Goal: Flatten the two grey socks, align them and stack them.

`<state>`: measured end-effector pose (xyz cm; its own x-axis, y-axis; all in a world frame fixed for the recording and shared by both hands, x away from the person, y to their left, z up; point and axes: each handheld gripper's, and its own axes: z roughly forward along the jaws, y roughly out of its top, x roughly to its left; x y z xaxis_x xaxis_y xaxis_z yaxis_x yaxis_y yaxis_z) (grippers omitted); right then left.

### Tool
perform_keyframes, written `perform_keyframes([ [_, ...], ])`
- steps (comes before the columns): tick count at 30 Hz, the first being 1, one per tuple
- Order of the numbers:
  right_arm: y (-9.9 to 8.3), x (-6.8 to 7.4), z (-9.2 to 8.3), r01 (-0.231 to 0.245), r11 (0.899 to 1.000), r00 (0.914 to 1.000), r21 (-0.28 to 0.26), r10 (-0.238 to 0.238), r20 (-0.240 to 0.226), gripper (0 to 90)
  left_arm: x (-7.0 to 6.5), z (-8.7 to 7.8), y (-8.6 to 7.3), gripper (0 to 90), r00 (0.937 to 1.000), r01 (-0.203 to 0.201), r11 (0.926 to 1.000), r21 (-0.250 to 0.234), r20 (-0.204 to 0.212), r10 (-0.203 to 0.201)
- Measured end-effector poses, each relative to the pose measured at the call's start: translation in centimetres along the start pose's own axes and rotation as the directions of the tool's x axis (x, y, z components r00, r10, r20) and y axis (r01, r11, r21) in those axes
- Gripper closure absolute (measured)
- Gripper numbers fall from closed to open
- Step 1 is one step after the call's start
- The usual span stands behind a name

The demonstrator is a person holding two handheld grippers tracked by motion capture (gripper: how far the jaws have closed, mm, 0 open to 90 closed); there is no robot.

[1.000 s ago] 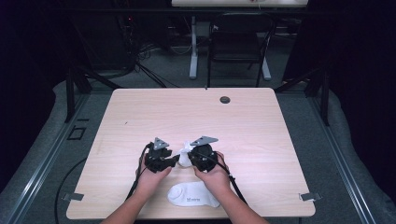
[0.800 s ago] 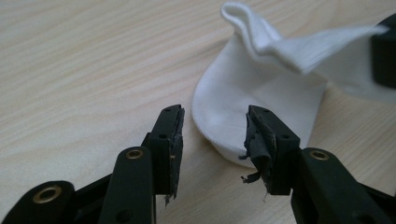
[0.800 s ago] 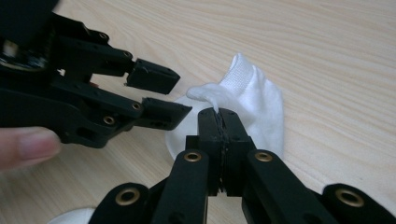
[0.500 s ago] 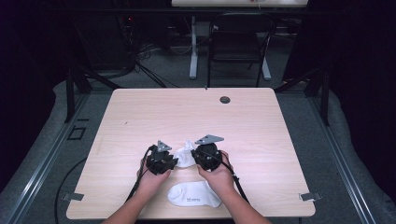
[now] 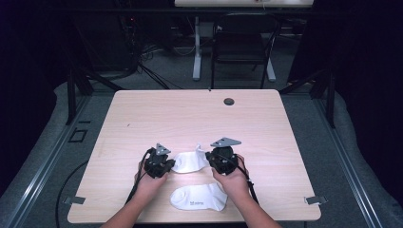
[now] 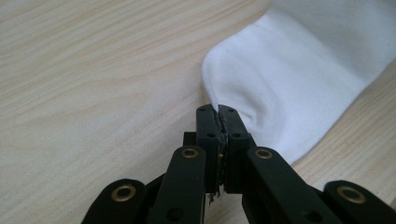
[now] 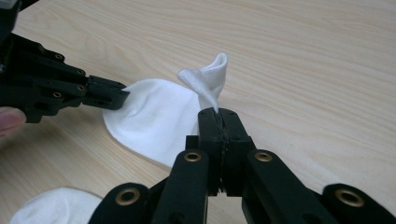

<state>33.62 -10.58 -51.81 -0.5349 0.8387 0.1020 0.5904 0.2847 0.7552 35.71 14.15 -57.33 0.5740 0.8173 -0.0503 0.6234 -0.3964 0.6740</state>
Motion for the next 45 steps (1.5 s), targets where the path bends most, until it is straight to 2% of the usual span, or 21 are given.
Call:
perform_keyframes([
  [8, -1.8, -1.1, -0.1, -0.031, 0.999, 0.9994, 0.023, 0.031, 0.018, 89.4, 0.0, -0.1, -0.1, 88.7, 1.0000, -0.005, 1.0000, -0.003, 0.001, 0.005],
  [9, -2.4, -1.4, 0.0, -0.037, 0.999, 0.9992, 0.039, 0.036, 0.019, 89.4, -0.1, -0.1, -0.1, 88.7, 0.9999, -0.009, 1.0000, -0.001, 0.005, 0.009],
  [16, -3.8, -1.9, 0.4, -0.053, 0.996, 0.9985, 0.074, 0.051, 0.021, 88.7, -0.3, -0.1, -0.2, 88.7, 0.9998, -0.017, 0.9999, 0.003, 0.011, 0.017],
  [20, -4.3, -2.2, 0.4, -0.057, 0.994, 0.9983, 0.089, 0.055, 0.021, 86.3, -0.4, -0.1, -0.2, 88.7, 0.9998, -0.013, 0.9999, -0.003, 0.017, 0.013],
  [21, -4.5, -2.3, 0.4, -0.056, 0.994, 0.9983, 0.097, 0.054, 0.022, 82.4, -0.4, -0.2, -0.2, 88.7, 0.9997, -0.015, 0.9999, 0.003, 0.021, 0.015],
  [23, -4.6, -2.5, 0.3, -0.054, 0.993, 0.9983, 0.109, 0.052, 0.026, 80.4, -0.4, -0.2, -0.2, 88.7, 0.9996, -0.020, 0.9998, 0.005, 0.022, 0.020],
  [26, -5.0, -3.0, 0.3, -0.069, 0.992, 0.9972, 0.103, 0.066, 0.035, 75.5, -0.4, -0.2, -0.2, 88.6, 0.9995, -0.022, 0.9997, 0.007, 0.023, 0.022],
  [29, -5.0, -3.5, 0.3, -0.094, 0.991, 0.9948, 0.098, 0.090, 0.048, 72.4, -0.4, -0.2, -0.2, 88.6, 0.9995, -0.022, 0.9997, 0.007, 0.024, 0.022],
  [33, -4.8, -4.3, 0.5, -0.129, 0.988, 0.9915, 0.081, 0.128, 0.021, 67.7, -0.3, -0.2, -0.2, 87.9, 0.9996, -0.018, 0.9998, 0.006, 0.024, 0.018],
  [39, -4.4, -4.3, 1.2, -0.122, 0.988, 0.9926, 0.090, 0.121, 0.014, 61.9, -0.2, -0.2, -0.2, 82.6, 0.9994, -0.010, 1.0000, 0.000, 0.034, 0.010],
  [45, -4.1, -4.0, 1.9, -0.102, 0.990, 0.9948, 0.095, 0.102, 0.003, 65.5, -0.1, -0.2, -0.1, 73.9, 0.9993, 0.001, 0.9999, -0.011, 0.038, 0.000],
])
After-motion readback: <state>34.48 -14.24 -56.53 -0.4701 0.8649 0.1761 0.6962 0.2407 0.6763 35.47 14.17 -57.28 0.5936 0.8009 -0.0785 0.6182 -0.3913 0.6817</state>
